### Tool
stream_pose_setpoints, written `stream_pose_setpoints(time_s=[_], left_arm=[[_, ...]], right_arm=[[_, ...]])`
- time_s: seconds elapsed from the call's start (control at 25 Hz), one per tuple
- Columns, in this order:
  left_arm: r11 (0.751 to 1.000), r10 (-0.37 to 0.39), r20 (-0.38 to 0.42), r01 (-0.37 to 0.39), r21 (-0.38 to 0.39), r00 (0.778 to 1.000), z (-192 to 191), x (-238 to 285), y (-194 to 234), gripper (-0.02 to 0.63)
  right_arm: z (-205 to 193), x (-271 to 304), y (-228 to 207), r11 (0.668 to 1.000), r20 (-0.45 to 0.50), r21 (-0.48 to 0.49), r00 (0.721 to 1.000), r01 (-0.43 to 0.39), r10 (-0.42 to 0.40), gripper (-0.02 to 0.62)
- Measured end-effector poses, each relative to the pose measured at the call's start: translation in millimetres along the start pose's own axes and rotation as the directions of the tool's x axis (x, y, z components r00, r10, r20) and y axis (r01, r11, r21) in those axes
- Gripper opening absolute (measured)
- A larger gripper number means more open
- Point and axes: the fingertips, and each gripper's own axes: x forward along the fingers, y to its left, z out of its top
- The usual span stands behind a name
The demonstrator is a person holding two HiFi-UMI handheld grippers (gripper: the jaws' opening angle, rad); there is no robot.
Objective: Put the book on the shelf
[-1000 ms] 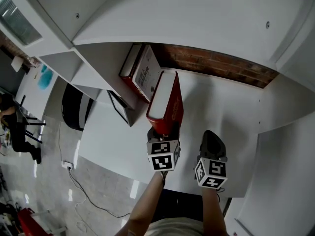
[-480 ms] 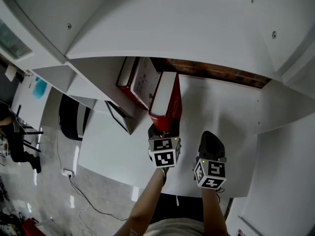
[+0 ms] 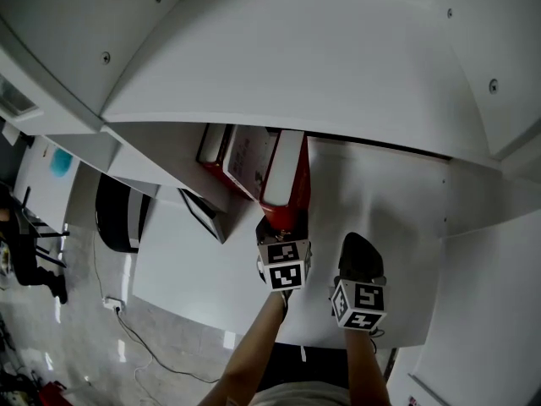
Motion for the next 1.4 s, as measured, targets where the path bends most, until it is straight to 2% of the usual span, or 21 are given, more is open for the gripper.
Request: stream_pose_setpoints(time_s=[0.64, 0.84, 1.08, 1.4], left_arm=[[0.997, 0.01, 0.034, -0.013, 0.076, 0.999, 9.8, 14.3, 1.0, 0.244], [0.999, 0.006, 0.044, -0.008, 0.044, 0.999, -4.2, 18.1, -3.5, 0.245], [0.995, 0.013, 0.074, -0.02, 0.094, 0.997, -10.8, 15.5, -7.3, 0.245], [0.991, 0.026, 0.086, -0.037, 0.125, 0.996, -22.9, 16.0, -6.2, 0.245]], right_arm=[[-0.3, 11.1, 4.5, 1.0, -0.013, -0.005, 1.0, 0.003, -0.003, 0.017], [-4.2, 13.1, 4.9, 1.0, -0.023, -0.009, 1.0, 0.003, -0.003, 0.017], [-6.1, 10.5, 7.9, 1.0, -0.028, -0.013, 1.0, 0.001, -0.001, 0.016], [-3.2, 9.4, 6.8, 1.0, -0.023, -0.016, 1.0, 0.001, -0.001, 0.015]])
